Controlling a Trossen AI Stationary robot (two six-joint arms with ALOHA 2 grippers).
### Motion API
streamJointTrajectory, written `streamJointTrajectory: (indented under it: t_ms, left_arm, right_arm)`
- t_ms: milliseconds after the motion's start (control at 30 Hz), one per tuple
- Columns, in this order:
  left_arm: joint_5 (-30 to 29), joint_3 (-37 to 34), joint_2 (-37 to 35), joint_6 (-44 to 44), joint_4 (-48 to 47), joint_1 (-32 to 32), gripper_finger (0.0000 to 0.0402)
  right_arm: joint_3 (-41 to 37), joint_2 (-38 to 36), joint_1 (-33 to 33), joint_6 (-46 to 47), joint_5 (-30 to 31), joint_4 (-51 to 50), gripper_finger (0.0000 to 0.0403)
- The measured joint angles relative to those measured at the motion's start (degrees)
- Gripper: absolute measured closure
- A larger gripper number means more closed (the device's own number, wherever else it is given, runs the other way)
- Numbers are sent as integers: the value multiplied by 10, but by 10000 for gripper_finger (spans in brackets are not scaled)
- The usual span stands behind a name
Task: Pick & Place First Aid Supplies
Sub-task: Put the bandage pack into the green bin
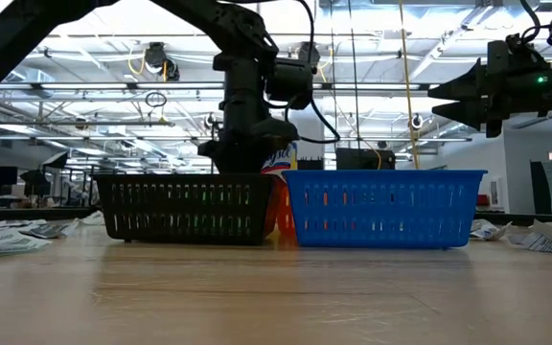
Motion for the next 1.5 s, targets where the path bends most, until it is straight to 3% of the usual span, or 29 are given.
streamJointTrajectory:
  t_ms: [200,600,800,1133,1500]
  left_arm:
    - [6,-1,-15,-25,-12,10,179]
    - [-1,-27,-71,-91,-3,26,172]
    - [-18,-117,-146,-80,31,44,172]
    - [-20,-291,-274,53,60,84,172]
    - [-43,-417,-379,152,60,155,172]
  right_arm:
    - [0,0,0,0,0,0,161]
    - [0,0,0,0,0,0,161]
    - [0,0,0,0,0,0,161]
    - [0,0,0,0,0,0,161]
    - [0,0,0,0,0,0,161]
